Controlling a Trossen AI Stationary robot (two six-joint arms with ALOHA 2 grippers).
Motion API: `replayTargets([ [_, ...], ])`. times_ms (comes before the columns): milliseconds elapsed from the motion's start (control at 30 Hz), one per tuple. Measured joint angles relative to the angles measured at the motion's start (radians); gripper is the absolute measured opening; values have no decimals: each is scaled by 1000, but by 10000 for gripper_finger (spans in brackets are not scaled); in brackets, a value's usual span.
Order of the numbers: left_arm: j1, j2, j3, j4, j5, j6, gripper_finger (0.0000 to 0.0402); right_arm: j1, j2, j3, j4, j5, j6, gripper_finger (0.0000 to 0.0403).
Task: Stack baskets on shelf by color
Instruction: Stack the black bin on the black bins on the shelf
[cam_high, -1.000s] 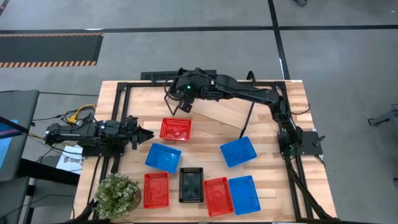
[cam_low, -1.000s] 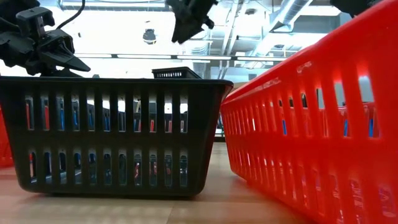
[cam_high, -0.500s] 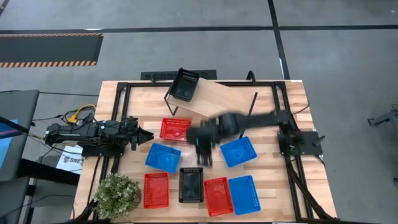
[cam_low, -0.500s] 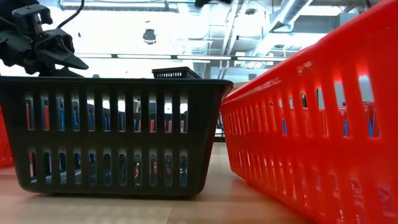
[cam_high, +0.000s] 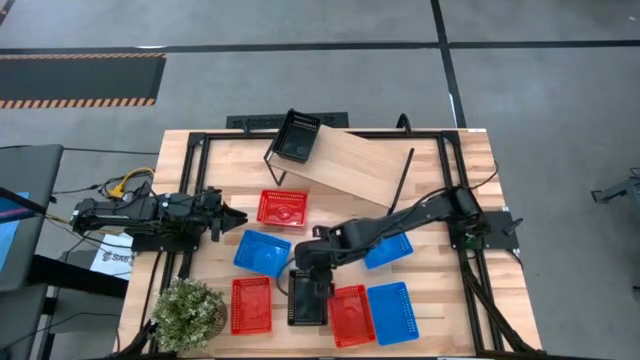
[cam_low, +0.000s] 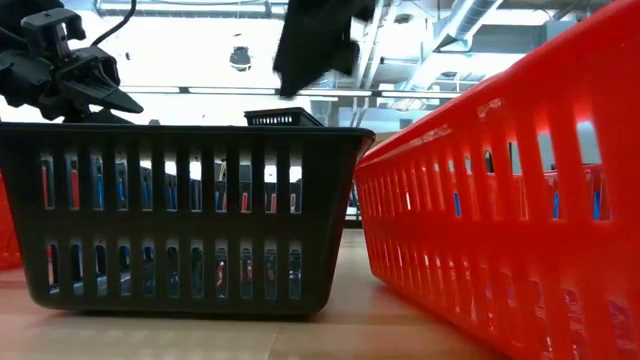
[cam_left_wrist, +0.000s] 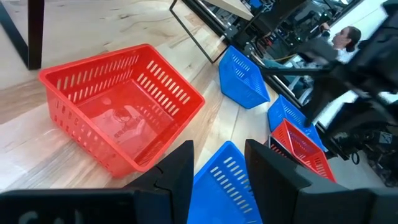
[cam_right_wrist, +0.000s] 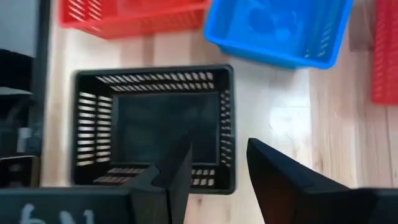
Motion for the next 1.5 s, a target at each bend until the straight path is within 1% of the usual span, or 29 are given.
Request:
replayTargets([
  [100,0,0,0,0,-2,2,130,0,0,-44,75,-1,-4,174],
  [200,0,0,0,-1,-2,2,130,2,0,-63,73,-4,-26,174],
  [400,0,0,0,-1,-2,3,130,-8,-1,-124,143,-5,-30,176],
  [600,0,0,0,-1,-3,28,130,-20,-1,-143,174,-5,-72,172],
  [800,0,0,0,-1,-3,28,130,-31,-2,-192,234,-6,-75,172],
  [900,0,0,0,-1,-3,28,130,-32,-1,-205,236,-5,-75,173],
  [1300,0,0,0,-1,-2,38,130,-43,-1,-210,260,-7,-99,172],
  [1400,0,0,0,-1,-2,38,130,-44,-1,-250,318,-7,-101,171],
  [1500,0,0,0,-1,-2,37,130,-46,0,-271,315,-7,-101,170],
])
